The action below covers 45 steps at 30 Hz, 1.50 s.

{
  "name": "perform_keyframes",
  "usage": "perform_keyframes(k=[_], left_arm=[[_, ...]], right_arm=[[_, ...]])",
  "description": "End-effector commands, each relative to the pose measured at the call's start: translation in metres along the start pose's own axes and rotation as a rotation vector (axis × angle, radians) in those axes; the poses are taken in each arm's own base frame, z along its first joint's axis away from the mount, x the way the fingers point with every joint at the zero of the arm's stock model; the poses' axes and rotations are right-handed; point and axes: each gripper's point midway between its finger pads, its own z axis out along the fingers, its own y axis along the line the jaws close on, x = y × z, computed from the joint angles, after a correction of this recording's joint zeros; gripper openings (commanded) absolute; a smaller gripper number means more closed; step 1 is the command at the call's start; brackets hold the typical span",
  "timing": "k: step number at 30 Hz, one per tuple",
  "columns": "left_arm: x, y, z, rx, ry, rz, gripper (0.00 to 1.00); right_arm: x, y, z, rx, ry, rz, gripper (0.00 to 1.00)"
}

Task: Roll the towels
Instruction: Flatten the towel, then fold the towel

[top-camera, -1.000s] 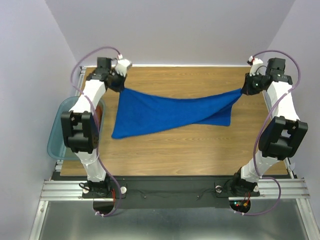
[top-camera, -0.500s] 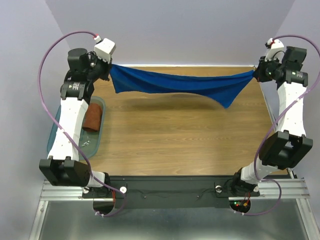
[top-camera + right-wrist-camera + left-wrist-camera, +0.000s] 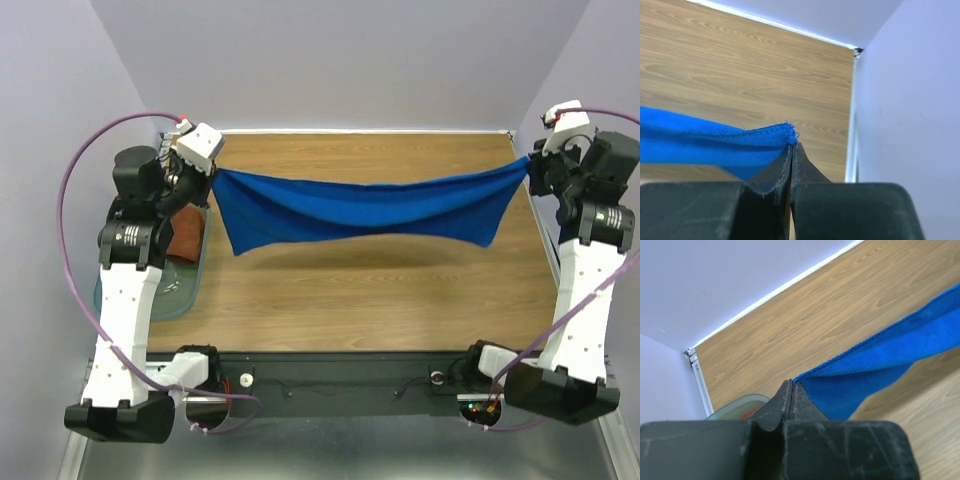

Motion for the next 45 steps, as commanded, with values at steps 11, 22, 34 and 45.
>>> perform_keyframes(k=[11,22,34,45], left_arm=[[0.08,0.001,0.085,0.086,0.192,-0.109,0.0],[0.151,0.031,0.208,0.06,0.249,-0.166,0.0],[0.168,0.046,0.225,0.056,0.228,-0.18,0.0],[0.179,0.042,0.163,0.118,0.262,-0.077,0.0]], right_arm=[[0.119,0.002,0.097,-0.192,0.336,0.029,0.01],[0.174,0.019,0.215,-0.407,0.4,0.261,0.0],[0.178,0.018,0.229,-0.429,0.39,0.24,0.0],[0.192,0.033,0.184,-0.45,0.415,0.143,0.01]])
